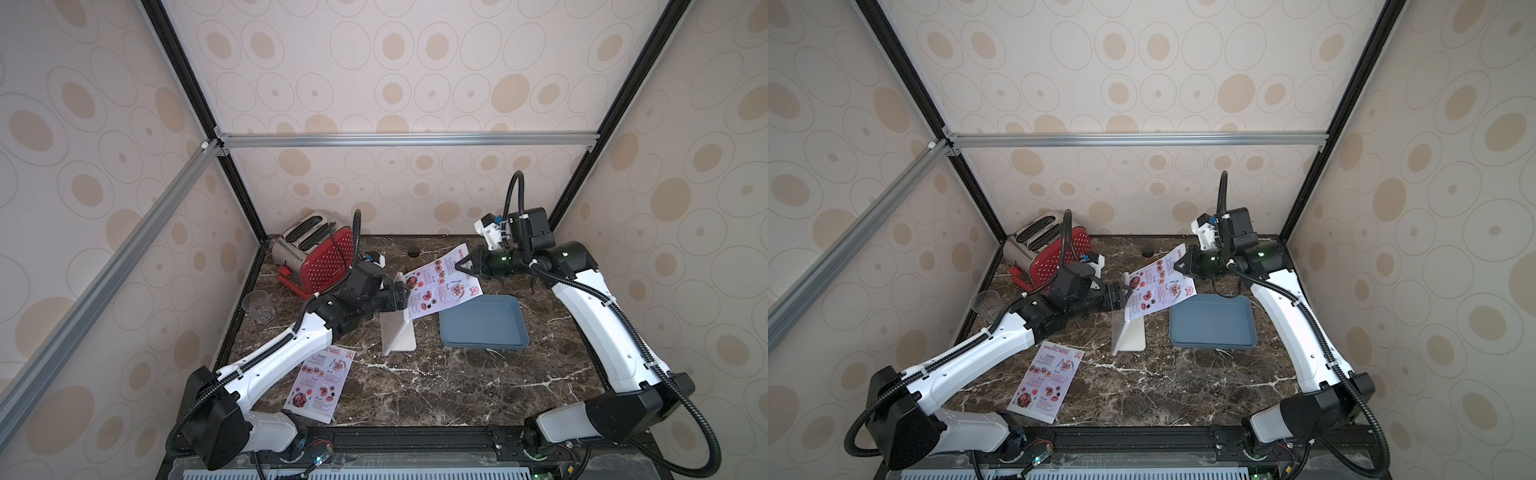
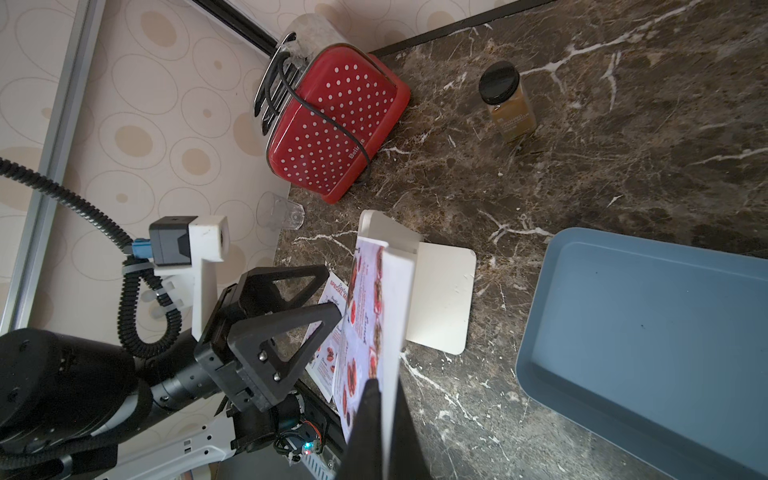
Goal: Replace the menus in the menu holders
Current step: Insert the menu into the menu holder.
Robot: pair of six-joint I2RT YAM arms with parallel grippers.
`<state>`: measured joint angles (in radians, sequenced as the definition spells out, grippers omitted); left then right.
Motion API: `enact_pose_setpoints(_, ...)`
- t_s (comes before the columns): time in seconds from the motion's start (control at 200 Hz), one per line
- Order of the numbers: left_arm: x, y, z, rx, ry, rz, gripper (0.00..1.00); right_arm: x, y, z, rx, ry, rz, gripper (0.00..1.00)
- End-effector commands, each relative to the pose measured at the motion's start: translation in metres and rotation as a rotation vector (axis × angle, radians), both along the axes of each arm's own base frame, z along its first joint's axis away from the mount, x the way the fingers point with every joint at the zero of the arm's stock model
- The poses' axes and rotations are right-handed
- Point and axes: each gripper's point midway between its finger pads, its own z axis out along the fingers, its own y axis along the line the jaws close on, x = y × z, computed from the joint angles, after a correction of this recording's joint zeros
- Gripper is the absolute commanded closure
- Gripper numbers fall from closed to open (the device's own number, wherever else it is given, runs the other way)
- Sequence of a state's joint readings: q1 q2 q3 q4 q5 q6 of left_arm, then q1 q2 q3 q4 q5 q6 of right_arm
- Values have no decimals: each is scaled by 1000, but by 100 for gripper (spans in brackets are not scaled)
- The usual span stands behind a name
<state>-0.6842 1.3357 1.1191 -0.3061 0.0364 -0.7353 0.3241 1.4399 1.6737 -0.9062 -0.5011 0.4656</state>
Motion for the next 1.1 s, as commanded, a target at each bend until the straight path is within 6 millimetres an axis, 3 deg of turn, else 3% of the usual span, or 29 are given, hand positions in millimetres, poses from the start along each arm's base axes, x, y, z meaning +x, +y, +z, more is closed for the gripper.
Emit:
enact_pose_setpoints(0.0,9,-2,22,-27,-49,7,17,-5,-3,14,9,-30,11,100)
enact_pose_setpoints(0.816,11,-4,23,-23,-50,6,18,-3,1,9,30,2,23,100)
enact_pose_setpoints(1.097,13,9,32,-5,-81,58,18,1,2,7,33,10,12,100)
